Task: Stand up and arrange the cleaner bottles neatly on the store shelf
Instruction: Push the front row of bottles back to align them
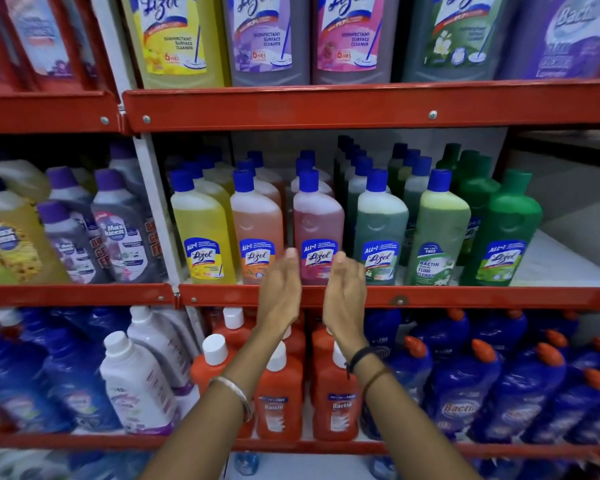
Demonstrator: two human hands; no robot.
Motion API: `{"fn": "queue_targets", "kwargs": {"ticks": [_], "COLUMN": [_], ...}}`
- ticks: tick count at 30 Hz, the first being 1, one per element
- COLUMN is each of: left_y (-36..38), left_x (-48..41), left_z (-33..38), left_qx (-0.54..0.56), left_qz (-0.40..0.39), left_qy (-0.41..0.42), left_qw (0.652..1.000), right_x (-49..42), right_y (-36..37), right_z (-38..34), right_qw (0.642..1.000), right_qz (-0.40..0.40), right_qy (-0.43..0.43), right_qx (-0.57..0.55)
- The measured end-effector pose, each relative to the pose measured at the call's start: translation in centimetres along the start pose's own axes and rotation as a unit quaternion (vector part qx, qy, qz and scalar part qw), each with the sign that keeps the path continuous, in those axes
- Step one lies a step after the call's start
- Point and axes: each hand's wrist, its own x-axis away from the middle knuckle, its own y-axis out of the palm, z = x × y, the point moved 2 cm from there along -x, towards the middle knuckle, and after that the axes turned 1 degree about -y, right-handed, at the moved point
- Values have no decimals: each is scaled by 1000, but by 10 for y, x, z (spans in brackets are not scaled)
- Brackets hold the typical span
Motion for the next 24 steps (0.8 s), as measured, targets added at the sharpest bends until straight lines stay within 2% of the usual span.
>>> {"fn": "queue_targets", "kwargs": {"ticks": [2,3,4,6,8,18,20,22,23,24], "left_y": [-11,-19,-27,-31,-32,-42,-49,-62,-69,-77], "left_x": [-9,-11,-16,-30,-32,-34,-32,-30,-31,-34], "left_z": [-11,-15,-20,-33,-41,-60,-61,-61,-61,-62], "left_qx": [25,29,32,27,27,0,-1,4,10,15], "left_qz": [122,166,174,116,55,-20,28,150,200,230], "left_qy": [24,24,-1,-51,-66,-31,-15,16,27,25], "left_qw": [992,985,984,992,996,999,999,988,979,973], "right_x": [11,11,10,6,2,2,14,31,36,38], "right_y": [19,29,39,54,63,75,76,83,89,97], "right_z": [-3,-4,-7,-15,-16,-11,-16,-23,-27,-30], "right_qw": [997,992,986,971,966,975,992,998,997,992], "right_qz": [-49,-97,-146,-214,-230,-192,-110,-42,-57,-108], "right_qy": [-4,16,41,85,99,93,42,-25,-43,-38], "right_qx": [-64,-74,-75,-60,-66,-67,-40,-33,-40,-50]}}
